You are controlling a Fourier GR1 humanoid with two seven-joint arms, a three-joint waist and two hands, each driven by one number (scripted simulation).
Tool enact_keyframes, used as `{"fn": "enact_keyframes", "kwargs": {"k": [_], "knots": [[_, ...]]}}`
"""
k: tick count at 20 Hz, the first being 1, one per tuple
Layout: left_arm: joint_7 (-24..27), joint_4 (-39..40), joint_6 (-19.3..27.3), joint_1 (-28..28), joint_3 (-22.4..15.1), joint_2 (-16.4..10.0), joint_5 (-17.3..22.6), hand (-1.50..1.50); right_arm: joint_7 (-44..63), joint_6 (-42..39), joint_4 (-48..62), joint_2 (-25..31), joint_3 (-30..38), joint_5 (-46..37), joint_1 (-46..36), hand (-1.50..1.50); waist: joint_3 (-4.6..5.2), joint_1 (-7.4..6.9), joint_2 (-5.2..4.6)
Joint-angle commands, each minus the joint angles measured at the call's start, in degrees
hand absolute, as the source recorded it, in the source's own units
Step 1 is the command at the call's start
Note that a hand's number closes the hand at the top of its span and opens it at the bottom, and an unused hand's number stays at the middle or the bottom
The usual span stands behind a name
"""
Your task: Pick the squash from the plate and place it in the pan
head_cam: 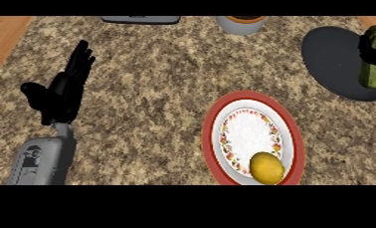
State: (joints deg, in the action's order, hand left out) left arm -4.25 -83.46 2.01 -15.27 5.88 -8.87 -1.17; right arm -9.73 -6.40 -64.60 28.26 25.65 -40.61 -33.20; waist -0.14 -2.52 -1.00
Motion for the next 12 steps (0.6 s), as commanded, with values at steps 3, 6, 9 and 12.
{"fn": "enact_keyframes", "kwargs": {"k": [3, 6, 9, 12], "knots": [[2.0, 2.0, -0.7, -0.3, -0.4, 0.7, 0.2, 0.00, -11.5, 14.1, 20.9, 3.4, 1.0, -5.7, -4.1, 1.50, -0.08, -1.10, -0.78], [-1.0, 0.6, -0.7, -3.3, -0.5, -0.3, 0.1, 0.00, -12.8, 14.9, 29.4, 5.8, 3.8, -4.3, -8.1, 1.50, -0.24, -2.03, -1.10], [-1.5, -0.9, 0.5, -3.2, -1.9, 1.5, -0.6, 0.00, -15.0, 17.7, 34.5, 6.9, 4.2, -5.1, -10.0, 1.50, -0.35, -2.91, -1.34], [-0.5, -0.4, 0.3, -1.7, -2.1, 1.7, -0.8, 0.00, -17.1, 13.2, 39.5, 6.2, 7.3, -0.5, -11.8, 1.50, -0.38, -2.55, -1.20]]}}
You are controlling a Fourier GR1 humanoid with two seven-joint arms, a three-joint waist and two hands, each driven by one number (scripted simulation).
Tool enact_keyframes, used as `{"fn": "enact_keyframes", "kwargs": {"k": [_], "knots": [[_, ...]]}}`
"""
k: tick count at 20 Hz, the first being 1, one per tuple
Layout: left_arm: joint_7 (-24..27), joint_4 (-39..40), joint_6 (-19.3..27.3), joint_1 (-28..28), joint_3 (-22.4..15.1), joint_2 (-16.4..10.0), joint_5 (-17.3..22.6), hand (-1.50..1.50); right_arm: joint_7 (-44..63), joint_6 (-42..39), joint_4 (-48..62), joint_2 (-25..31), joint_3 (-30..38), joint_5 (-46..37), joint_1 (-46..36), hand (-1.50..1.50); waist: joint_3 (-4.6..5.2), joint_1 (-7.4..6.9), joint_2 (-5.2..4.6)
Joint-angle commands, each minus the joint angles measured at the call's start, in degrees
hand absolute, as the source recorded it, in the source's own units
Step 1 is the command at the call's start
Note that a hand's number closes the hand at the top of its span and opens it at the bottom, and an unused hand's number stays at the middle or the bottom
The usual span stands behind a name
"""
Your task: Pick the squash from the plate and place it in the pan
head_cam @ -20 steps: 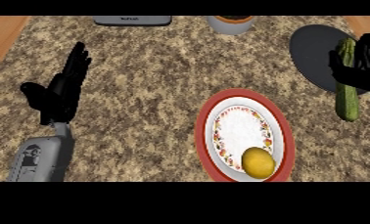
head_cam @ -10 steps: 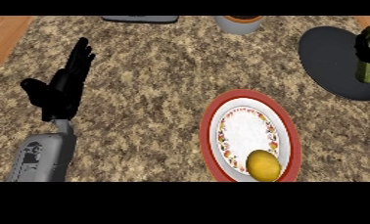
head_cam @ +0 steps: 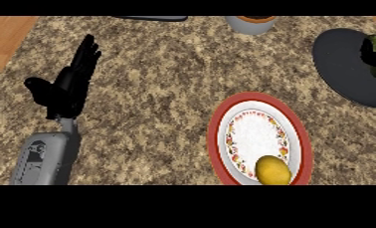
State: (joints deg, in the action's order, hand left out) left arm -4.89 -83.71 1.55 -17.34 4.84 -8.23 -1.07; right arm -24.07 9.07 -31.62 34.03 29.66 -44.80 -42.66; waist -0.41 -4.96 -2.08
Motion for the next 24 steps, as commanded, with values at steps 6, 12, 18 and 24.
{"fn": "enact_keyframes", "kwargs": {"k": [6, 12, 18, 24], "knots": [[0.0, 0.6, -0.9, -0.2, -1.0, 0.4, 0.0, 0.00, -0.1, -14.7, 15.8, 1.6, 1.5, 2.3, -5.3, -1.50, -0.04, -1.36, -0.54], [0.4, 1.0, 0.1, -0.6, 0.0, 0.1, -0.3, 0.00, -8.1, -13.0, 18.1, 2.1, 3.5, 3.8, -4.3, -1.50, -0.15, -0.52, -0.56], [1.9, 0.4, 0.0, 1.9, 0.0, 0.2, -0.4, 0.00, -14.9, -14.6, 19.4, 3.9, 13.0, 13.2, -3.3, -1.50, -0.16, 0.91, 0.02], [0.0, 0.2, 0.6, 2.1, 1.6, -0.7, 0.1, 0.00, -18.4, -35.3, 23.2, 12.3, 15.6, 17.3, 0.7, -1.50, 0.09, 3.30, 1.19]]}}
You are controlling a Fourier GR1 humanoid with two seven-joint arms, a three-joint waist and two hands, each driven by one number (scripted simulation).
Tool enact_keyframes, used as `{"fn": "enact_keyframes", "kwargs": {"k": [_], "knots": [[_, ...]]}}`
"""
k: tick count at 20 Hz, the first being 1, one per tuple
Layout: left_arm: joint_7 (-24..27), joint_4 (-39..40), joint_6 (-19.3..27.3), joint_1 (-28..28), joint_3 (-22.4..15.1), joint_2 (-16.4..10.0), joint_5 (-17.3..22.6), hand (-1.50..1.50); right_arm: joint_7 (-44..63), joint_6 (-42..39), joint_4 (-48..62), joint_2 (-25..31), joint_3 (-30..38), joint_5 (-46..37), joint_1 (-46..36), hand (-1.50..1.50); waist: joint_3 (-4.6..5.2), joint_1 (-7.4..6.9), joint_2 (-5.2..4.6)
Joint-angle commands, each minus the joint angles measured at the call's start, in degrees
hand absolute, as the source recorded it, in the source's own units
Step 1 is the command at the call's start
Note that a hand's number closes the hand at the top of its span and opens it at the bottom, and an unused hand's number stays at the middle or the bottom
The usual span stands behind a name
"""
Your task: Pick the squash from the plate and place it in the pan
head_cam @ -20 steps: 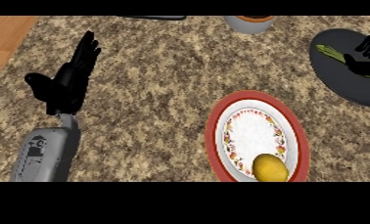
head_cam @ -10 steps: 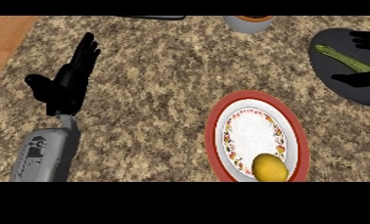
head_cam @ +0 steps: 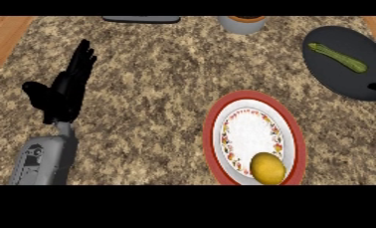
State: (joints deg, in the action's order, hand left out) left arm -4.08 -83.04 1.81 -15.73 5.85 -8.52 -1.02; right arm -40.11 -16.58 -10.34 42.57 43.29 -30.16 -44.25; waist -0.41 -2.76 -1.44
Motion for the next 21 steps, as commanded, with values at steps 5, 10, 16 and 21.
{"fn": "enact_keyframes", "kwargs": {"k": [5, 10, 16, 21], "knots": [[-0.3, -1.5, 0.9, 1.1, 1.2, -0.8, -0.1, 0.00, -8.2, -21.4, 1.3, 8.2, 2.0, 3.9, 8.0, -1.50, 0.11, 1.80, 0.82], [2.2, 1.9, -0.1, 1.7, 2.4, -1.3, 0.5, 0.00, -9.1, -25.9, -0.5, 11.3, 2.5, 6.4, 11.8, -1.50, 0.22, 2.63, 0.99], [0.5, -1.4, -1.3, 4.0, 2.4, -2.3, 1.2, 0.00, -10.6, -30.4, -3.2, 12.7, 1.3, 8.1, 16.9, -1.50, 0.25, 3.08, 1.47], [-2.3, -3.0, 2.4, 2.7, 0.1, 0.6, -1.2, 0.00, -10.3, -27.3, -6.8, 11.8, -0.8, 8.9, 19.2, -1.50, 0.27, 2.97, 1.46]]}}
